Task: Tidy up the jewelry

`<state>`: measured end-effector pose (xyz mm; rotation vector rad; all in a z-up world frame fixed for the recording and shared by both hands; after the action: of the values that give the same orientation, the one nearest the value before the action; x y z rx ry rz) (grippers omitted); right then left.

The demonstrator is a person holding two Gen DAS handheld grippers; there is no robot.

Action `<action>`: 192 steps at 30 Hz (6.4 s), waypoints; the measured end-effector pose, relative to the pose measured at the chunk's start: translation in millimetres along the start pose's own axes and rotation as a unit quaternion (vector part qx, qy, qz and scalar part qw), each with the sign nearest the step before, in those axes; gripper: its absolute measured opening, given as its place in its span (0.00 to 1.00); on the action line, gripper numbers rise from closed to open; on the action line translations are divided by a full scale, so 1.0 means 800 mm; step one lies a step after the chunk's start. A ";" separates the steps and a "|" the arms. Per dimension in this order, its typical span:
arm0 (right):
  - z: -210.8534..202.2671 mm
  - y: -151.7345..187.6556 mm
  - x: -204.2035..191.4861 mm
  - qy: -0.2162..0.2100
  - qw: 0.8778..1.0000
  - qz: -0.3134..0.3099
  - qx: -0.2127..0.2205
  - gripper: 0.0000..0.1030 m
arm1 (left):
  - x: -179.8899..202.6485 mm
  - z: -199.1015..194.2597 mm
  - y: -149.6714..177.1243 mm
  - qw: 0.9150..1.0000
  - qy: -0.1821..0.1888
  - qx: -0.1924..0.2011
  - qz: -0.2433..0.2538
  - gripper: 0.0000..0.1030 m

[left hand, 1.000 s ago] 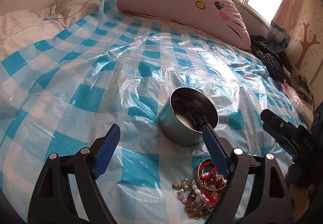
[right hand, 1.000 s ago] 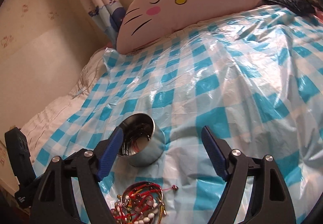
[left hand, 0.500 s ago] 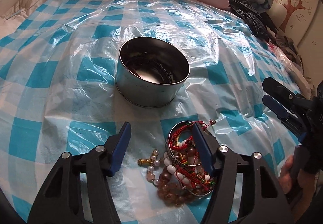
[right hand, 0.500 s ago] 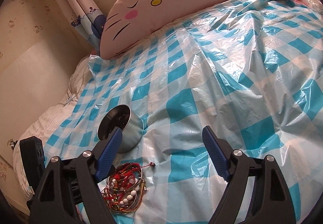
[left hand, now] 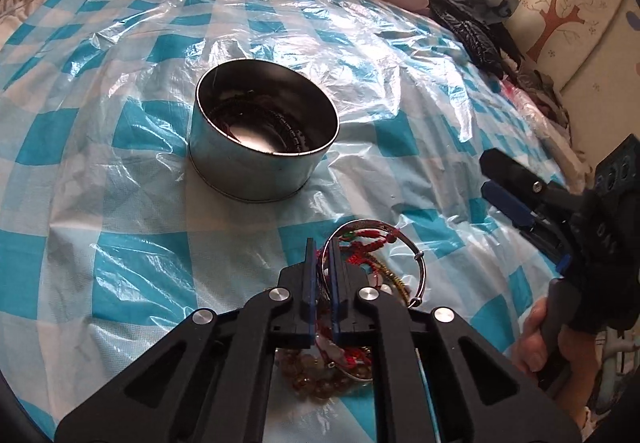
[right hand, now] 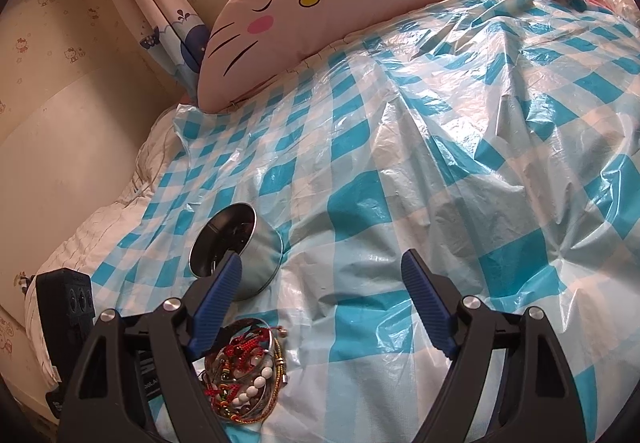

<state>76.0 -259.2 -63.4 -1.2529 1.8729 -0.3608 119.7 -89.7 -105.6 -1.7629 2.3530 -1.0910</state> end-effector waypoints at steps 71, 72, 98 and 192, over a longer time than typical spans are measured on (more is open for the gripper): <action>0.045 0.004 -0.115 -0.116 0.987 -0.104 -0.039 0.16 | -0.047 -0.057 -0.052 0.984 -0.110 0.137 -0.020 0.05; 0.047 0.002 -0.117 -0.116 0.987 -0.104 -0.039 0.16 | -0.048 -0.057 -0.053 0.984 -0.110 0.138 -0.021 0.05; 0.097 -0.024 -0.135 -0.098 0.986 -0.130 -0.036 0.16 | -0.042 -0.003 -0.113 0.986 -0.109 0.124 -0.013 0.05; 0.032 0.074 -0.090 -0.042 0.987 -0.106 -0.114 0.78 | -0.102 -0.068 0.018 0.977 -0.110 0.092 -0.160 0.05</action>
<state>69.9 -164.3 -82.0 -1.6039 1.7497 -0.2059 115.9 9.3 -103.4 -2.1139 1.8250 -1.0376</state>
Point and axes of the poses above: each gripper's, at about its wrist camera, not at the fingertips, and z roughly the way its jaws point, x to its right, y to its underside, the point moved 7 cm from there along z, roughly the way its jaws point
